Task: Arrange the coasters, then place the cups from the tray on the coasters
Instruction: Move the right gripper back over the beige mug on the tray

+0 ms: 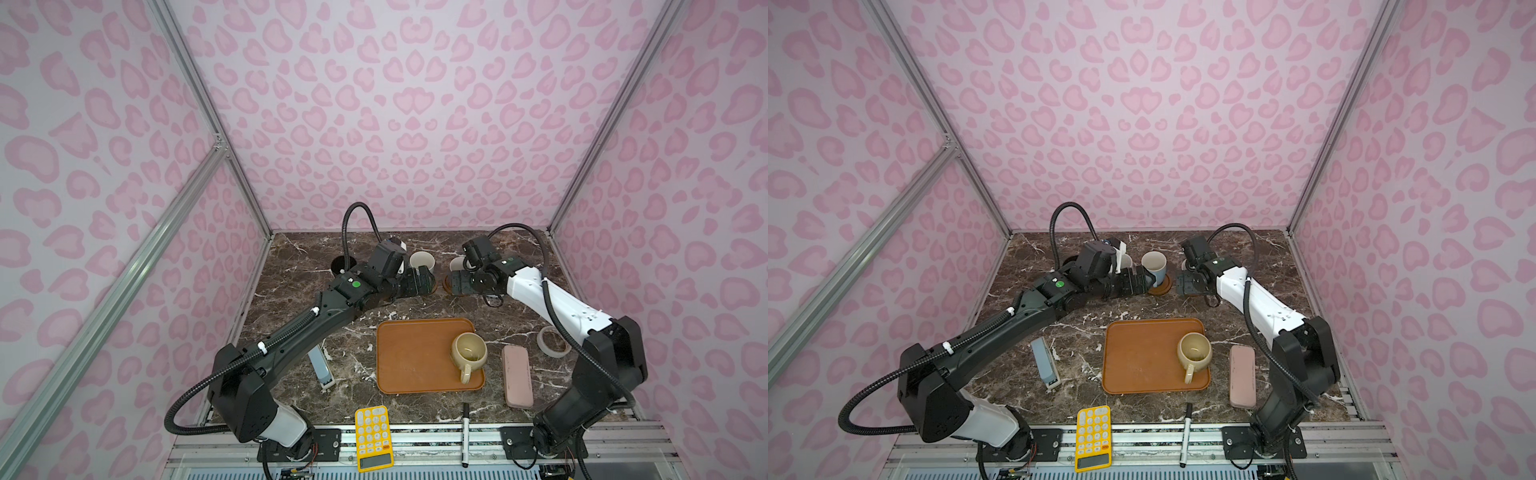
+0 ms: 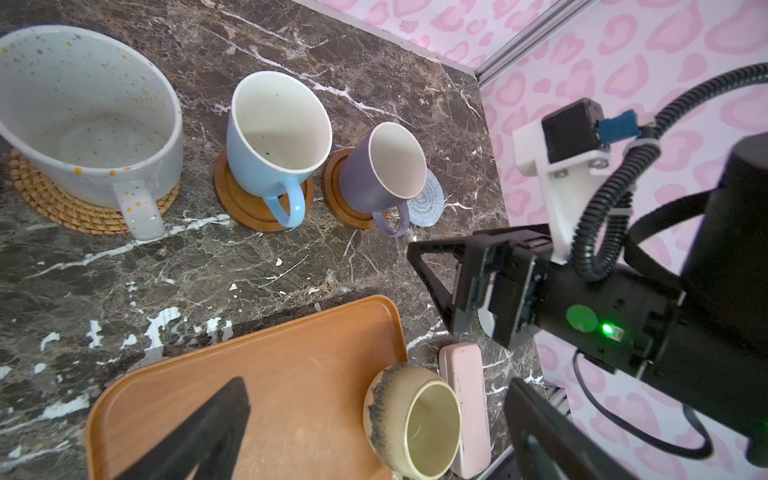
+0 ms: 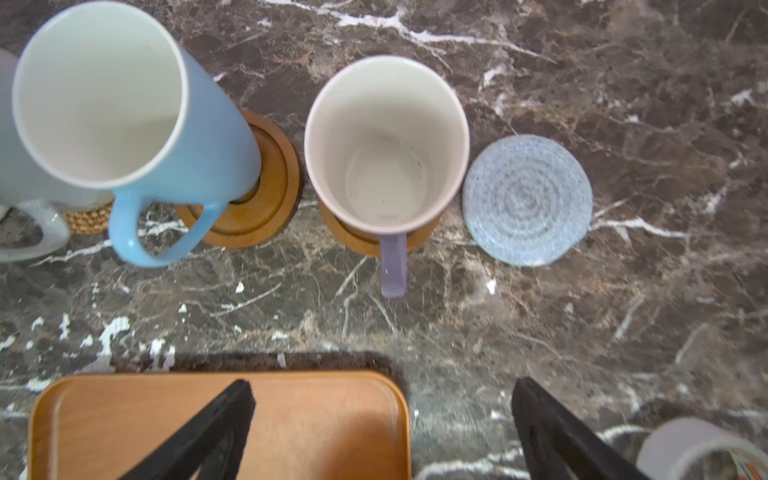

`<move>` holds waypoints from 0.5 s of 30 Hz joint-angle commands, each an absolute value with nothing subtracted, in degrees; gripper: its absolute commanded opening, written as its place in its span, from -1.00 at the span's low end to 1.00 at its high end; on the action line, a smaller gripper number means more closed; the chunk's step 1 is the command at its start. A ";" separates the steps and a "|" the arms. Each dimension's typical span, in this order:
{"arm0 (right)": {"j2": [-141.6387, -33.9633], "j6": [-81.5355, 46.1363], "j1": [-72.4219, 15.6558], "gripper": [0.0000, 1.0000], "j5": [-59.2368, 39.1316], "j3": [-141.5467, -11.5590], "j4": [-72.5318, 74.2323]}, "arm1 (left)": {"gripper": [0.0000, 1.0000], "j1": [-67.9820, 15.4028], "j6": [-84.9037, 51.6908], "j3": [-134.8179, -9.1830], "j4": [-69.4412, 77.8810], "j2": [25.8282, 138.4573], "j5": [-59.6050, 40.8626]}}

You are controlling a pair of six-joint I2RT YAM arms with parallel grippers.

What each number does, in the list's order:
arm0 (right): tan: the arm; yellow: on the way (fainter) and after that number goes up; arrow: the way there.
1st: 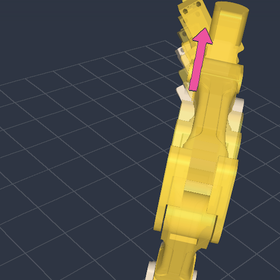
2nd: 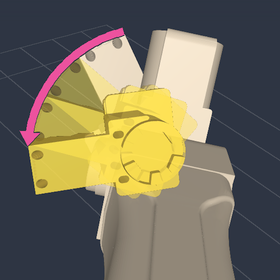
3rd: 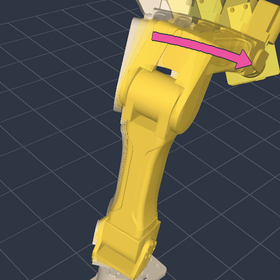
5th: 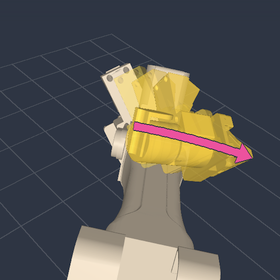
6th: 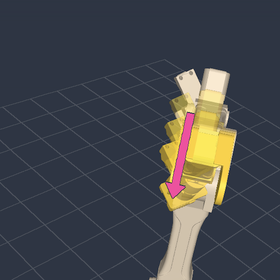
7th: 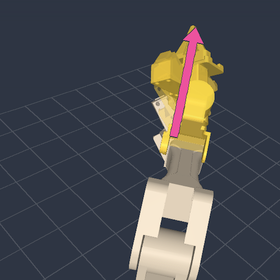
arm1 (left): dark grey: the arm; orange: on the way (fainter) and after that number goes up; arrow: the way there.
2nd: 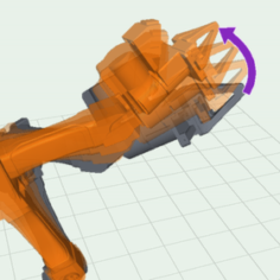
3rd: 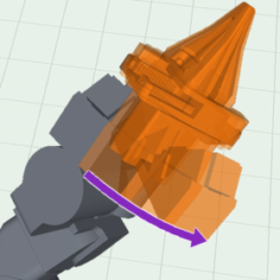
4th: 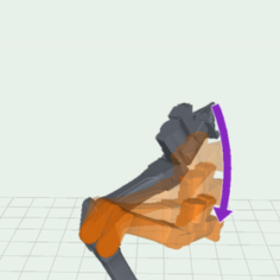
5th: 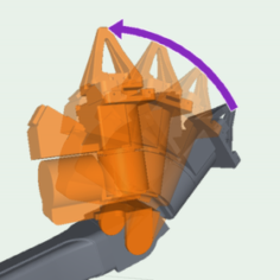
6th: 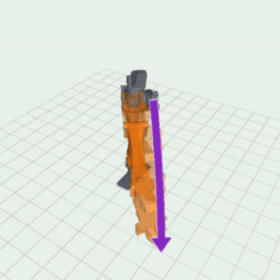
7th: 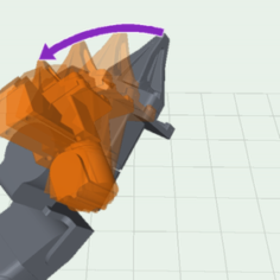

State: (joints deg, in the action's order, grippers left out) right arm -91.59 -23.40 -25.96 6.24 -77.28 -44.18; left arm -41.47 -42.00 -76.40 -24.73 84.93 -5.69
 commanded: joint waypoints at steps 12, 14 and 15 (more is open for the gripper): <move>-69.23 -36.51 -39.61 0.97 6.12 -61.40 -62.41 | 0.95 -41.44 -42.62 -69.46 -26.53 76.17 -12.76; -67.87 -38.48 -44.19 0.97 6.16 -58.98 -61.71 | 0.95 -41.44 -42.67 -68.57 -26.54 75.35 -13.91; -67.61 -39.81 -45.91 0.96 6.76 -58.04 -61.78 | 0.95 -41.46 -42.75 -68.03 -26.63 74.92 -14.14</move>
